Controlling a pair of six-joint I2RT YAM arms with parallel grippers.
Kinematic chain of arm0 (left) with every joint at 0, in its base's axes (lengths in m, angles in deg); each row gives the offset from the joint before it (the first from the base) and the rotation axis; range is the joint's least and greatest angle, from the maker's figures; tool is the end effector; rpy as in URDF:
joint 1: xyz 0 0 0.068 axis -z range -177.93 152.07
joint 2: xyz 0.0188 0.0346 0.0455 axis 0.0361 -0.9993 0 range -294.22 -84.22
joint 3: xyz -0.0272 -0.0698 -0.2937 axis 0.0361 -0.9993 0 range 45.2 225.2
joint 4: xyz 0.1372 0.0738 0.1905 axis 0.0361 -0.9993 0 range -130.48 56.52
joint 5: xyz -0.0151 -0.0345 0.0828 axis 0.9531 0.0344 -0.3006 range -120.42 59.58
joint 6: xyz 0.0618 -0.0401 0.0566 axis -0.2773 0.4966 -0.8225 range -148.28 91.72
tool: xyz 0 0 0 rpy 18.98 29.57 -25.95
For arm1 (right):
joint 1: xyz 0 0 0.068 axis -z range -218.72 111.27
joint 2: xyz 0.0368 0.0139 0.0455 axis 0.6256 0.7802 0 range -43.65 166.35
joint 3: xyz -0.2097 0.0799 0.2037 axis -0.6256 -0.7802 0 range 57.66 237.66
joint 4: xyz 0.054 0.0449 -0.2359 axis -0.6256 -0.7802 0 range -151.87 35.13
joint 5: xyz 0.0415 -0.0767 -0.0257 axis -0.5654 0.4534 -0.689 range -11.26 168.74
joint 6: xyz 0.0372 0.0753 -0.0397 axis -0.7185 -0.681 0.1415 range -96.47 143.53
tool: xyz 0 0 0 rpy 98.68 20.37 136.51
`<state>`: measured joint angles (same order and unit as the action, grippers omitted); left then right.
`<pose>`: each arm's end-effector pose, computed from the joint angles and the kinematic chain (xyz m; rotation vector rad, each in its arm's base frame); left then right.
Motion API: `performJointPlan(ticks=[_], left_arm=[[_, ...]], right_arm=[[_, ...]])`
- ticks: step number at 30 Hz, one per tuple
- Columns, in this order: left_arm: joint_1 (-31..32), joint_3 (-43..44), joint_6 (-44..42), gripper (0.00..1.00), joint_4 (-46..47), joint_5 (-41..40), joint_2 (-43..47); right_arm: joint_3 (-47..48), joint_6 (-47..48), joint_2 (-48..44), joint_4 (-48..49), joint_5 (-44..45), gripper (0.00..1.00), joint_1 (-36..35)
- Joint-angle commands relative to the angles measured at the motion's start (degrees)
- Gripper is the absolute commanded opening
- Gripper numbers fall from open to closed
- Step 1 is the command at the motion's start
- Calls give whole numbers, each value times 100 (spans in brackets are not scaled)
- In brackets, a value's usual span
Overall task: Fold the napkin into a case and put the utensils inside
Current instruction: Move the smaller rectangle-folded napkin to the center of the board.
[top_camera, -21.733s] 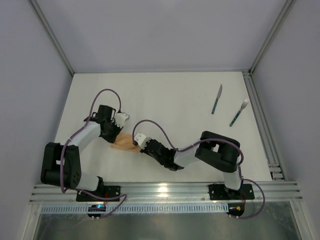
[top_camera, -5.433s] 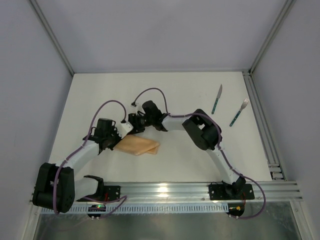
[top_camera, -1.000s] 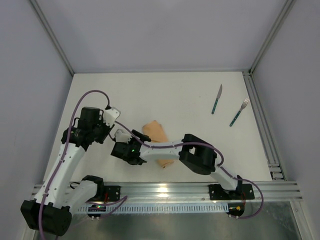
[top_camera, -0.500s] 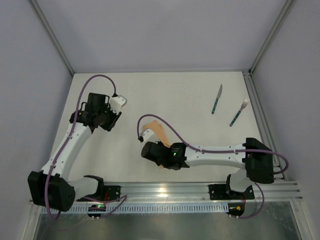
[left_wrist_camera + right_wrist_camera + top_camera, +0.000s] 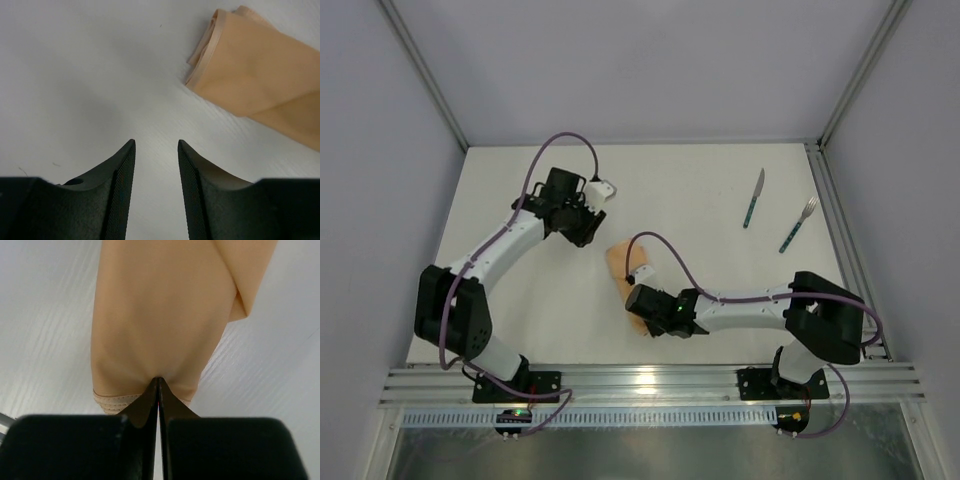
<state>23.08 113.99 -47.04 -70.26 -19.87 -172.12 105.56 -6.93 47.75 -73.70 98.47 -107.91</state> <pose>0.3048 -0.1334 0.2610 0.9313 2.3634 -0.2497 0.1349 0.2753 0.1595 -0.7474 2.4575 0.1948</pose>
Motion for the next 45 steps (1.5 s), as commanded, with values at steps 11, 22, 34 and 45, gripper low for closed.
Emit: performJointPlan(ticks=[11, 22, 34, 45], left_arm=[[509, 556, 277, 52, 970, 896, -1396], [526, 574, 189, 53, 1252, 493, -1827], [518, 302, 312, 29, 1216, 229, -1968], [210, -296, 821, 13, 1357, -378, -1213]], right_arm=[[203, 269, -938, -358, 15, 7, 625], [-1028, -760, -1397, 642, -1716, 40, 1249], [-1564, -778, -1080, 1584, -2175, 21, 1653], [-748, 276, -449, 1558, -2043, 12, 2681]])
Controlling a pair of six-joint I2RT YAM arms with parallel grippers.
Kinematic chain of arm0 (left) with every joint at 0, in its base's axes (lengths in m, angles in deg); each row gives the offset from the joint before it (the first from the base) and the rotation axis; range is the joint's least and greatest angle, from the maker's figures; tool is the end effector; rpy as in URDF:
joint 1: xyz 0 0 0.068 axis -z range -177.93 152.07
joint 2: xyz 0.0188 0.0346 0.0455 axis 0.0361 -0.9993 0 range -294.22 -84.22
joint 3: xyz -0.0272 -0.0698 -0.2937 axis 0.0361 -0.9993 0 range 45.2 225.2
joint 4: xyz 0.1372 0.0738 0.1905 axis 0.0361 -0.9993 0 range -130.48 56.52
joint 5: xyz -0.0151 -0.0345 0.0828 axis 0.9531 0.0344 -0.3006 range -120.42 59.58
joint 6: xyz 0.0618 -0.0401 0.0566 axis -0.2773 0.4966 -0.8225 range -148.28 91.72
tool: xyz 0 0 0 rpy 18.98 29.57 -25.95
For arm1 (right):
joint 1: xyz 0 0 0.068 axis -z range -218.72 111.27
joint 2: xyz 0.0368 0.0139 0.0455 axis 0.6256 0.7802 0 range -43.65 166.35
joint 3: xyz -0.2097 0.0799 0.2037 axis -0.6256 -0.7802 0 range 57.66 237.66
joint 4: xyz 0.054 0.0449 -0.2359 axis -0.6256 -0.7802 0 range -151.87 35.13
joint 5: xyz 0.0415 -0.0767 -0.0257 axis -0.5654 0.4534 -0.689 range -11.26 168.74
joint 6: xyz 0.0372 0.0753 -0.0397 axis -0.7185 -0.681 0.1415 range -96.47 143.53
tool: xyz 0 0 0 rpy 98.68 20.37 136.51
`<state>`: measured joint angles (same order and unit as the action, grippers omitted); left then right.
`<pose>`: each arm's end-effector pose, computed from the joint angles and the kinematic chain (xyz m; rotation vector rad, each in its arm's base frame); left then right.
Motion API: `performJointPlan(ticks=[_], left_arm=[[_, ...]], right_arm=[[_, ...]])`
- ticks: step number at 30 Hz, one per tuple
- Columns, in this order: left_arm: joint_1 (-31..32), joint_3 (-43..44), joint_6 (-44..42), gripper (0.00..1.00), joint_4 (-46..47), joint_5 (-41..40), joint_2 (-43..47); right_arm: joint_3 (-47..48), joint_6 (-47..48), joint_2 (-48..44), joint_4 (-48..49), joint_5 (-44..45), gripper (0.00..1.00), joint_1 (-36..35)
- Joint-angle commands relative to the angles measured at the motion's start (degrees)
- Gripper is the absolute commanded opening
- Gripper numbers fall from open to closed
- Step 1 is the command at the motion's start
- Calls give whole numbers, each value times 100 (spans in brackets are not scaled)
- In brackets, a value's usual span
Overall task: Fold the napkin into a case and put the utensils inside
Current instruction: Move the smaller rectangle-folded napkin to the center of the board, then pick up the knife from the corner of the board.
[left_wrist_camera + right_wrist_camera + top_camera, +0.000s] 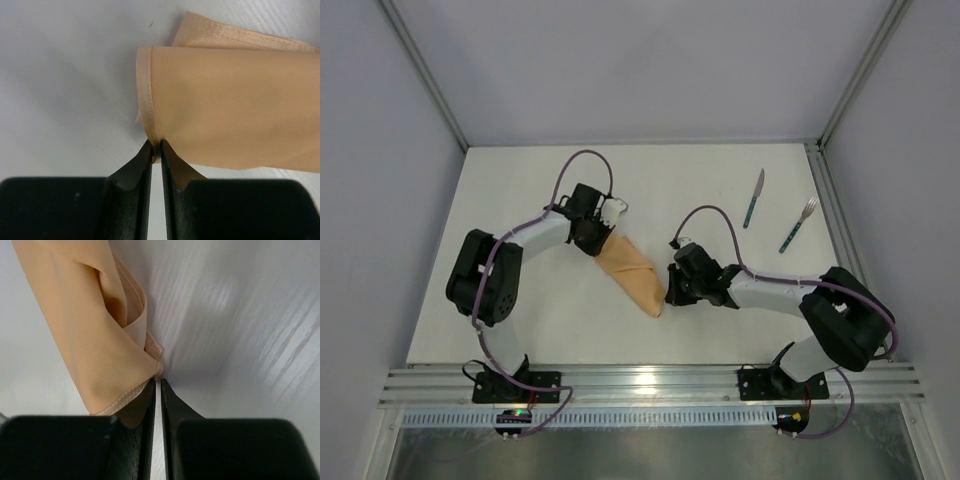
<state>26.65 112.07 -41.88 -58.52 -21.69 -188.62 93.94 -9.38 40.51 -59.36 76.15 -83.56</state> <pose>0.3434 -0.1710 0.1687 0.9194 2.5044 -0.2650 0.1987 0.2029 0.1531 -0.2895 2.5772 0.6001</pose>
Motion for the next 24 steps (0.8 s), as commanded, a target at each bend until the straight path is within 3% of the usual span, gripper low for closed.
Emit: performJointPlan(ticks=[1, 5, 8, 13, 17, 21, 24], left_arm=[[-190, -156, 358, 13, 114, -188, 577], [-357, -297, 447, 13, -159, -275, 946], [-401, -517, 482, 24, -335, -276, 1298], [-436, -658, 517, 37, -765, -144, 1712], [-463, -561, 473, 43, -1064, -170, 1967], [-471, -386, 368, 40, -741, -205, 2108], [-471, -36, 315, 25, -380, -21, 1837]], right_arm=[[712, 635, 372, 89, 223, 12, 309], [1389, 1171, 820, -279, 451, 20, 572], [1769, 1374, 1032, -534, 733, 23, 713], [2505, 1857, 1173, -1009, 1312, 37, 757], [2990, 2007, 1147, -1457, 1542, 39, 731], [2983, 1885, 901, -1423, 1481, 35, 424], [2702, 1516, 725, -1108, 955, 22, 187]])
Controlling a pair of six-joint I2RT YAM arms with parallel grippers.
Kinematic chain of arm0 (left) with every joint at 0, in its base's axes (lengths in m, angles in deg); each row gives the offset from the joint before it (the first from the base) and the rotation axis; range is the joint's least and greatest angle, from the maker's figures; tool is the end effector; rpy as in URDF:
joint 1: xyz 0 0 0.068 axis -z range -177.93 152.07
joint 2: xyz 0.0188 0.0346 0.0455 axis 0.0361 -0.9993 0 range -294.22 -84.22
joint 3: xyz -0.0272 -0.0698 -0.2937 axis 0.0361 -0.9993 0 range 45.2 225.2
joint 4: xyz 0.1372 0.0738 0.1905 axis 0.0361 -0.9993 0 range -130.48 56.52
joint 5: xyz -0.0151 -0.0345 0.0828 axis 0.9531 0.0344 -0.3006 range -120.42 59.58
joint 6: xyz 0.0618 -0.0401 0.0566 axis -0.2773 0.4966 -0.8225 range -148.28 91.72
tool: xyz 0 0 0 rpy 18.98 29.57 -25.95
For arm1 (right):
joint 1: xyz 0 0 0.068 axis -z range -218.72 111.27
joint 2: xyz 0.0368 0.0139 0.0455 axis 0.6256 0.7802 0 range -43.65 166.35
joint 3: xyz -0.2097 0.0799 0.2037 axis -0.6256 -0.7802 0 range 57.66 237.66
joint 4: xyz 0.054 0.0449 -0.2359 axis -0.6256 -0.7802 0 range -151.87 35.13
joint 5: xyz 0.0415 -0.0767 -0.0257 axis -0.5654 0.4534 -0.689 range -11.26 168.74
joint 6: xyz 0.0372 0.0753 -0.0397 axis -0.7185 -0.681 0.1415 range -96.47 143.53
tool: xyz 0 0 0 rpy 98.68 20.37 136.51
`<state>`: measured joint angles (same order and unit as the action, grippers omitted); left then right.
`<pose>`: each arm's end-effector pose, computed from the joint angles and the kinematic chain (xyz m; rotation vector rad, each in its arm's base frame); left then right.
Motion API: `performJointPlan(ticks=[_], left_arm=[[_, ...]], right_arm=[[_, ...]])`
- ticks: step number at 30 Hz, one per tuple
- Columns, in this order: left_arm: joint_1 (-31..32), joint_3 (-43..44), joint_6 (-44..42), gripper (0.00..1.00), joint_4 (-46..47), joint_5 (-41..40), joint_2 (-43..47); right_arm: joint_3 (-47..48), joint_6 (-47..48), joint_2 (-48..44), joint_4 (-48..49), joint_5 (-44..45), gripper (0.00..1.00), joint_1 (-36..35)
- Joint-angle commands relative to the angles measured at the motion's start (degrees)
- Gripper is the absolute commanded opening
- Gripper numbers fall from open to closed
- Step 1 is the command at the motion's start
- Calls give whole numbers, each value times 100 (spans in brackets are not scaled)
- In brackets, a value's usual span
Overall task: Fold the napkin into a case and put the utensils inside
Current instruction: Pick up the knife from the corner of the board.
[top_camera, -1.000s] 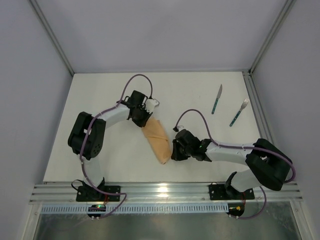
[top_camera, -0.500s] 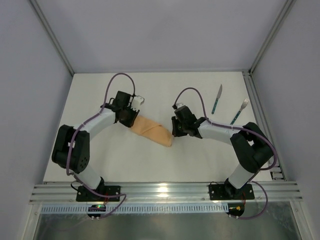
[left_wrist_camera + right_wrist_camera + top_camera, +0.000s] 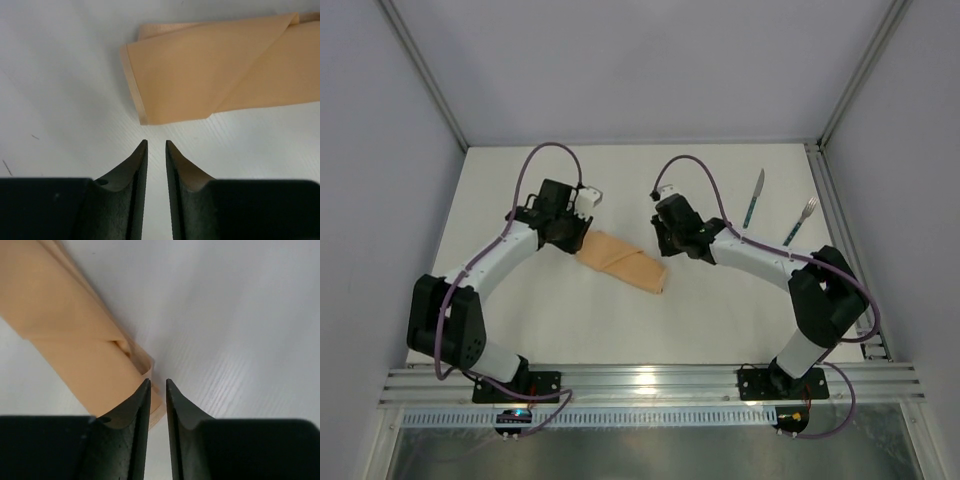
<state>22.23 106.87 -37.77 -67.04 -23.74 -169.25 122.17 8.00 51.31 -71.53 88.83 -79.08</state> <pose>0.2912 -0.1172 0.2404 0.7003 2.4718 -0.2202 0.2986 0.2345 0.2290 -0.4330 2.3521 0.2534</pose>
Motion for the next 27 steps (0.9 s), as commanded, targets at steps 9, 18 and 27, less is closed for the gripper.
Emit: performJointPlan(ticks=[9, 18, 27], left_arm=[[-12, 1040, -228, 18, 737, -16, -1577], [-4, 1066, -210, 17, 860, -263, -2192], [-12, 1023, -70, 25, 834, -70, -2000]], right_arm=[[-1133, -1241, -426, 1033, -930, 4, -420], [-1196, -1251, -30, 902, -658, 4, -288], [-580, -715, -398, 313, -323, 8, -79]])
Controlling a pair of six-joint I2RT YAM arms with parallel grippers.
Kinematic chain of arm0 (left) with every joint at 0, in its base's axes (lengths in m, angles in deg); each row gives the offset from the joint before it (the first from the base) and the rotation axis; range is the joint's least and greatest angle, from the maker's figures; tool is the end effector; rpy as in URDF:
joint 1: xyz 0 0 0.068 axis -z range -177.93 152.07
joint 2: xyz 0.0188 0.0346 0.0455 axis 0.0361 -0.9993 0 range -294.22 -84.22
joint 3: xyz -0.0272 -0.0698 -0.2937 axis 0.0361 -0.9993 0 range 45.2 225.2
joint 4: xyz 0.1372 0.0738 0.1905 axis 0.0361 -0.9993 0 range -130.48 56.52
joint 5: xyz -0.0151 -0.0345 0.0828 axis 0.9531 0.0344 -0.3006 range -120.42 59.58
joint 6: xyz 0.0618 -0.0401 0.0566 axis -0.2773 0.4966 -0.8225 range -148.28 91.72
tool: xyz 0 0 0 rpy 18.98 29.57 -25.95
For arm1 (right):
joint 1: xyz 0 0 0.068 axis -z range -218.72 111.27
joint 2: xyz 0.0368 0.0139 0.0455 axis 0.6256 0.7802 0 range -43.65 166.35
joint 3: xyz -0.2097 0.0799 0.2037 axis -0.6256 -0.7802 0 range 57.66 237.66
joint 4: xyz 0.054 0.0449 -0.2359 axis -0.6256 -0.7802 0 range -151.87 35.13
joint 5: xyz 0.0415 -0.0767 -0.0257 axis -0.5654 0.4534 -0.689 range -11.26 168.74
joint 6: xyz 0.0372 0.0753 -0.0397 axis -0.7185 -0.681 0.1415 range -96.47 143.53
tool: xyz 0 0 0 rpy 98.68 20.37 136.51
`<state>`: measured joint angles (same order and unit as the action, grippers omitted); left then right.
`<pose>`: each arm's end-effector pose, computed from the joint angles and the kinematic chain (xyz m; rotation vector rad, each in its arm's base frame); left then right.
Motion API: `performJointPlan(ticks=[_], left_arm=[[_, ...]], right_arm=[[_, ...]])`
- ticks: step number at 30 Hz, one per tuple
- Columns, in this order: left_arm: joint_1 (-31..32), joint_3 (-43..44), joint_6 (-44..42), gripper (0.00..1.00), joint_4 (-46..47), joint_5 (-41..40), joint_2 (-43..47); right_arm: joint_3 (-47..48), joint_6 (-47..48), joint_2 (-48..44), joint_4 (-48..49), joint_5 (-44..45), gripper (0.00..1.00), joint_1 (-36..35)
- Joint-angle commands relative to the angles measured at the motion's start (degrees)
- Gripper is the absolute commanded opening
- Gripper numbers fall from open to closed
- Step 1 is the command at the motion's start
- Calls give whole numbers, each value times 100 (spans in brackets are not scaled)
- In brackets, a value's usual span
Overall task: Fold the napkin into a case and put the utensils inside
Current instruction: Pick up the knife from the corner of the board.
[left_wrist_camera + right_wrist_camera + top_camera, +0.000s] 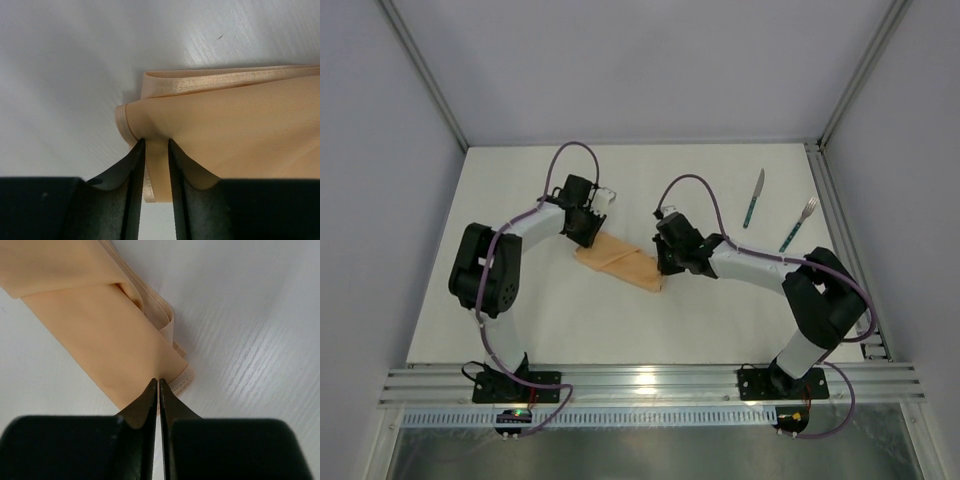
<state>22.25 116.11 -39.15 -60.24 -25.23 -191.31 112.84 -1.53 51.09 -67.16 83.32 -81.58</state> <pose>0.3712 -0.1444 0.1691 0.7435 2.5675 -0.1729 0.2656 0.2373 0.1846 -0.3551 2.4921 0.4026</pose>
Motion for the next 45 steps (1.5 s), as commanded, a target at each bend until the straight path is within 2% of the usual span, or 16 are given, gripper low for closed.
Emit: performJointPlan(ticks=[1, 5, 6, 8, 9, 13, 18, 22, 28, 30, 33, 34, 37, 41, 42, 45], left_arm=[[-15, 115, 85, 29, 137, 96, 319], [-15, 395, 138, 35, -65, 114, 626], [-15, 458, 147, 37, -127, 131, 689], [-15, 651, 182, 43, -258, 149, 925], [-15, 695, 173, 45, -294, 149, 1014], [-15, 845, 173, 52, -461, 114, 1427], [-15, 670, 147, 53, -549, 79, 1953], [-15, 459, 42, 54, -628, 26, 2174], [-15, 256, -81, 54, -716, 17, 2359], [-23, 212, -90, 54, -707, 17, 2421], [-23, 195, -82, 54, -725, 35, 2500], [-23, 195, -82, 54, -734, 43, 2526], [-15, 203, -90, 54, -795, 96, 2631], [-23, 230, -318, 53, -1067, 587, 2798], [-23, 256, -406, 53, -1163, 823, 2833], [-23, 545, -730, 51, -2076, 1659, 2843]], right_arm=[[423, 230, -499, -150, 210, 12, 294], [774, 142, -597, -404, 333, 37, 1321], [897, 150, -553, -492, 525, 56, 1567], [1354, 168, -247, -782, 807, 74, 2217], [1547, 177, -89, -896, 869, 80, 2428], [2731, 124, 869, -1520, 949, 81, 3194], [3806, -60, 2151, -2048, 922, 75, 3792], [4430, -17, 2828, -2338, 1001, 71, 3925], [4677, 19, 3323, -2532, 836, 64, 4091], [4625, -8, 3341, -2480, 694, 61, 4135], [4616, -8, 3411, -2497, 527, 48, 4162], [4607, 10, 3420, -2532, 413, 31, 4171], [4432, 71, 3385, -2410, 246, 4, 4171], [3941, 10, 2868, -1971, 35, 4, 4162], [3626, -25, 2448, -1839, 26, 4, 4110], [2854, -139, 1638, -1243, 218, 4, 3751]])
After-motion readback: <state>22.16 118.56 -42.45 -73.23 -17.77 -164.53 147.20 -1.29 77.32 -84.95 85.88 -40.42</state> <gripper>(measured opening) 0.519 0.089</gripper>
